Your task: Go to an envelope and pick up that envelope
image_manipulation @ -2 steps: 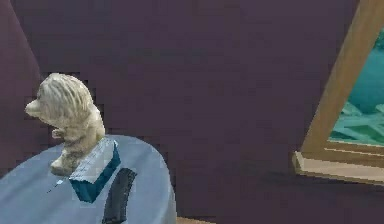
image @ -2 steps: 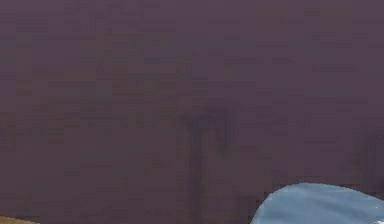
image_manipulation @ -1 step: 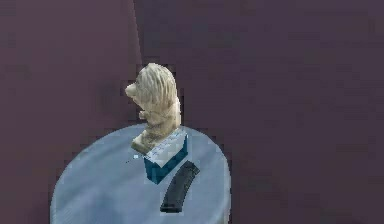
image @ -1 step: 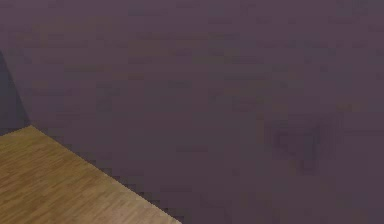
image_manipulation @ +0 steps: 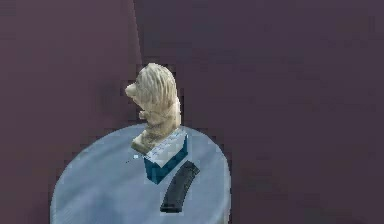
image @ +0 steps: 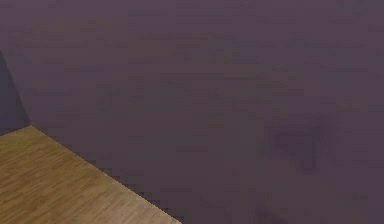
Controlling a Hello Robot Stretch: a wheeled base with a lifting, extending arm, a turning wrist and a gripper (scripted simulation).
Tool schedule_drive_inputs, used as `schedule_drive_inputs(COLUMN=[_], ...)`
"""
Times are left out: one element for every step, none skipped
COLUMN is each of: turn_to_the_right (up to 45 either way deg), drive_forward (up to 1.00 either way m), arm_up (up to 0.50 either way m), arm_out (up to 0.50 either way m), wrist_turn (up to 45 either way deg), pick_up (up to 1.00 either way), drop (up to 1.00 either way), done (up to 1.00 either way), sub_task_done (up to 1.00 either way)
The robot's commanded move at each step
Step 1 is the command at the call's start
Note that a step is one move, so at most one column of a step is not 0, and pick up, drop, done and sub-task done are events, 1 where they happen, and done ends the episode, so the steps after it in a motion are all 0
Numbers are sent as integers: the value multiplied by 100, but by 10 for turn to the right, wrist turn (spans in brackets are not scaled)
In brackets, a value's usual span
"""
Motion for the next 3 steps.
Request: schedule_drive_inputs(turn_to_the_right=[0, 0, 0], drive_forward=[0, 0, 0], arm_up=[38, 0, 0], arm_out=[0, 26, 0], wrist_turn=[0, 0, 450], pick_up=[0, 0, 0], drop=[0, 0, 0], done=[0, 0, 0], sub_task_done=[0, 0, 0])
